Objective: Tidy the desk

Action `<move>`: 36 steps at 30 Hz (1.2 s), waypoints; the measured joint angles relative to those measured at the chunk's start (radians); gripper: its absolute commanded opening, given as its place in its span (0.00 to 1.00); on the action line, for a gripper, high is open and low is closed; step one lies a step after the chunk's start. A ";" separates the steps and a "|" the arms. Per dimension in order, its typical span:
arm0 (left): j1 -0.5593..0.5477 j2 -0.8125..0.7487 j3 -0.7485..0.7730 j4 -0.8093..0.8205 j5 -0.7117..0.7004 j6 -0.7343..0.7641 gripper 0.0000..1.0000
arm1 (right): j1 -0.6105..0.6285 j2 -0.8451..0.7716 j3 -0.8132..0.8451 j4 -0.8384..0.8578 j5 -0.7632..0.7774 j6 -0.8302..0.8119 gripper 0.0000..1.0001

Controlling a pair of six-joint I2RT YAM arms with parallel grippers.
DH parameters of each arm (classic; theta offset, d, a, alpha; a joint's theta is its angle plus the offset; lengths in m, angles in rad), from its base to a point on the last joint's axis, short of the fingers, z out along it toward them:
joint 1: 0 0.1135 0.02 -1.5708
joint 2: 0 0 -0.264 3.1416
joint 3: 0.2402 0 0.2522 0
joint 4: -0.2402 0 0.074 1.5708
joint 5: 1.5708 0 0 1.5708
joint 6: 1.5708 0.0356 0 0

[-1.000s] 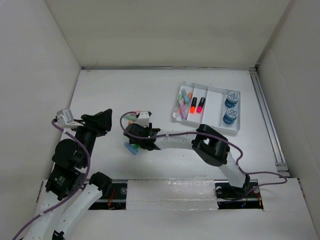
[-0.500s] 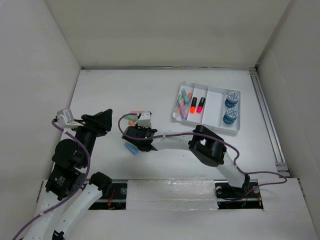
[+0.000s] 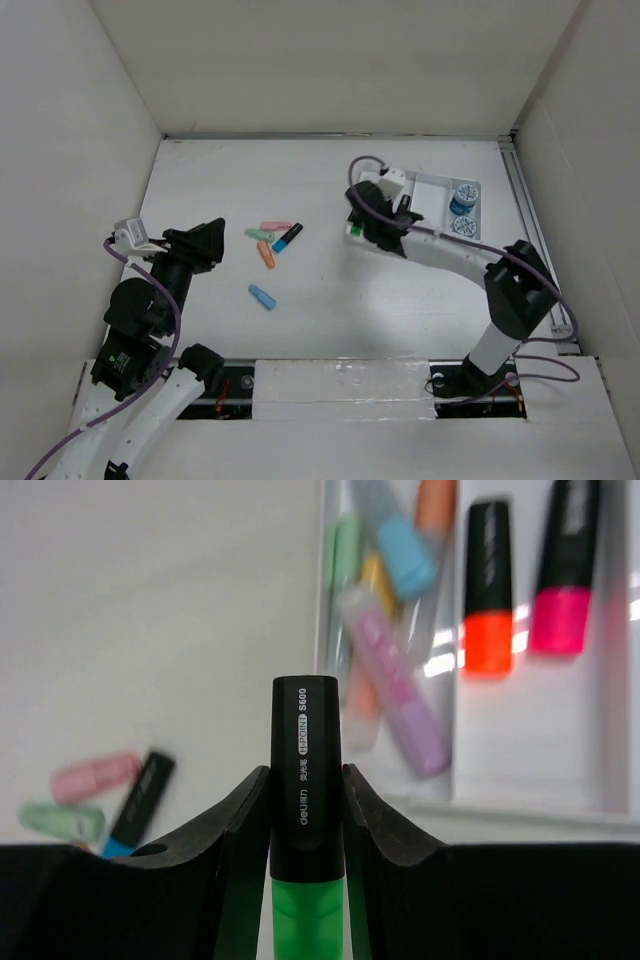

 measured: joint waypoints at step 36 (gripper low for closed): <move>0.000 0.000 0.000 0.006 0.010 0.006 0.46 | -0.048 0.133 0.153 0.080 -0.237 -0.033 0.51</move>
